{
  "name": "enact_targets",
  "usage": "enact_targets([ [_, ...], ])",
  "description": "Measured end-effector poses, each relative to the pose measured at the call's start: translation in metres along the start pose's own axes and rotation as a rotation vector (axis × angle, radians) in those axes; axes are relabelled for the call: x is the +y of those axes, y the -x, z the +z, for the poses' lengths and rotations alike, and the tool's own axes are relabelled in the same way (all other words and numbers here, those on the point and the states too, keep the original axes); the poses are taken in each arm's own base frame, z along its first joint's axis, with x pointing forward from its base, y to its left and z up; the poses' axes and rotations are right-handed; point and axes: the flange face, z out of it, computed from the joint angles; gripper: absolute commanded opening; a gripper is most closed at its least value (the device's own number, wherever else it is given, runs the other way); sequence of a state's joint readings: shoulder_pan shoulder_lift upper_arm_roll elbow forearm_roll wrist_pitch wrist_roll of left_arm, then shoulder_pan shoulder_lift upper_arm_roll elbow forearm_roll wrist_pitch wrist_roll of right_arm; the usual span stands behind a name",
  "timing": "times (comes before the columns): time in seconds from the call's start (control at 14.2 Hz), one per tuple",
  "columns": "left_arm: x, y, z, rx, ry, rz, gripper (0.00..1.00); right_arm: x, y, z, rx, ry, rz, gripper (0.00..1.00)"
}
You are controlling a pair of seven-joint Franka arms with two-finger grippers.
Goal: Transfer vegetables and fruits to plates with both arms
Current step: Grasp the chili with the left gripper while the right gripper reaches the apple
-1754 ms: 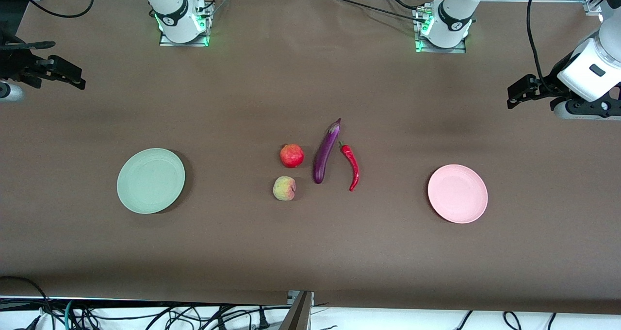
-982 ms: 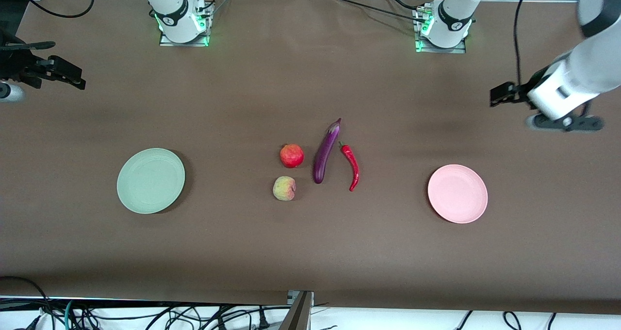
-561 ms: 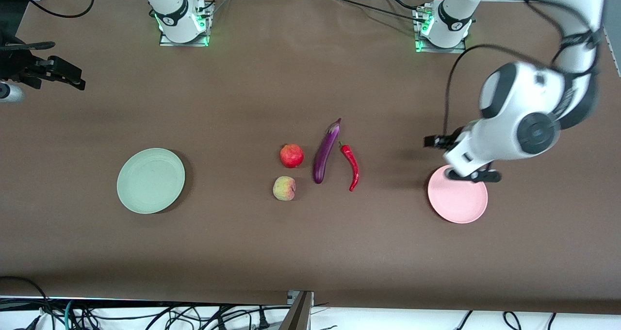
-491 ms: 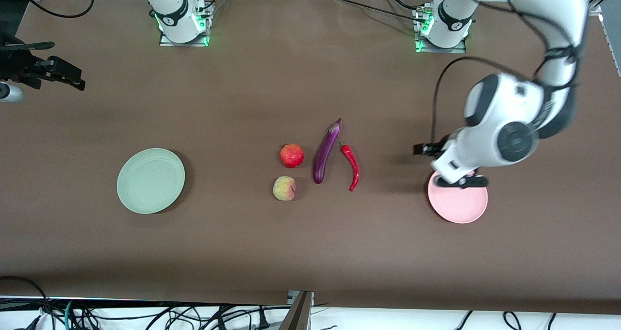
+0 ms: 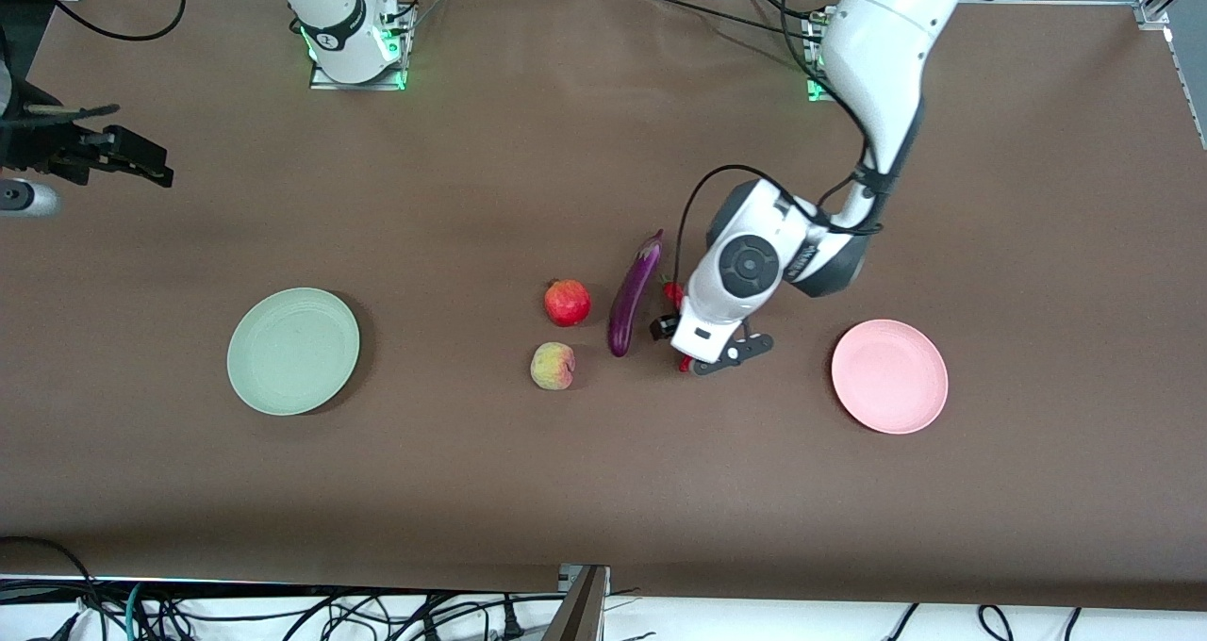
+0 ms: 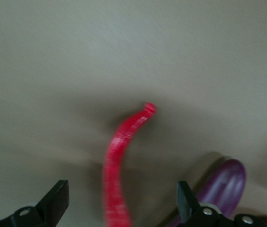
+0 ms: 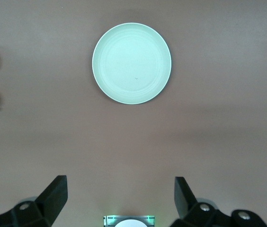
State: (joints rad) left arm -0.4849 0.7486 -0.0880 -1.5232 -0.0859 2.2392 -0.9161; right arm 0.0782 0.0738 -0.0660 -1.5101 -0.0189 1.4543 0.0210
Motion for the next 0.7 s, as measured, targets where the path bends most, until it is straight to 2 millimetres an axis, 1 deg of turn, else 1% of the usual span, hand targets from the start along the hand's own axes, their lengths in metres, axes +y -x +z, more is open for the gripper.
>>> enact_targets([
  [0.07, 0.003, 0.004, 0.014, 0.001, 0.0, -0.004, 0.62, -0.001, -0.006, 0.009, -0.014, 0.002, 0.0, 1.0],
  [0.14, 0.003, 0.005, 0.025, -0.001, -0.004, -0.005, 0.47, -0.002, -0.015, 0.022, -0.031, 0.004, -0.001, 1.0],
  [0.21, 0.001, 0.004, 0.033, -0.004, -0.012, -0.009, 0.47, -0.004, -0.026, 0.036, -0.036, 0.006, -0.004, 1.0],
  [0.28, -0.001, 0.002, 0.036, -0.005, -0.017, -0.012, 0.45, -0.011, -0.039, 0.05, -0.033, 0.006, -0.015, 1.0],
  [0.35, -0.002, 0.002, 0.039, -0.007, -0.022, -0.013, 0.25, -0.027, -0.052, 0.066, -0.028, 0.006, -0.033, 1.0],
  [0.42, -0.004, 0.003, 0.042, -0.009, -0.029, -0.011, 0.16, -0.051, -0.065, 0.084, -0.02, 0.005, -0.039, 1.0],
  [0.49, -0.004, 0.003, 0.044, -0.009, -0.033, -0.008, 0.1, -0.078, -0.075, 0.101, -0.013, 0.0, -0.022, 1.0],
  [0.63, -0.005, 0.002, 0.042, 0.001, -0.041, 0.004, 0.06, -0.128, -0.091, 0.136, -0.005, -0.029, 0.02, 1.0],
  [0.7, -0.006, 0.0, 0.039, 0.025, -0.06, 0.027, 0.06, -0.152, -0.096, 0.153, -0.002, -0.039, 0.04, 1.0],
])
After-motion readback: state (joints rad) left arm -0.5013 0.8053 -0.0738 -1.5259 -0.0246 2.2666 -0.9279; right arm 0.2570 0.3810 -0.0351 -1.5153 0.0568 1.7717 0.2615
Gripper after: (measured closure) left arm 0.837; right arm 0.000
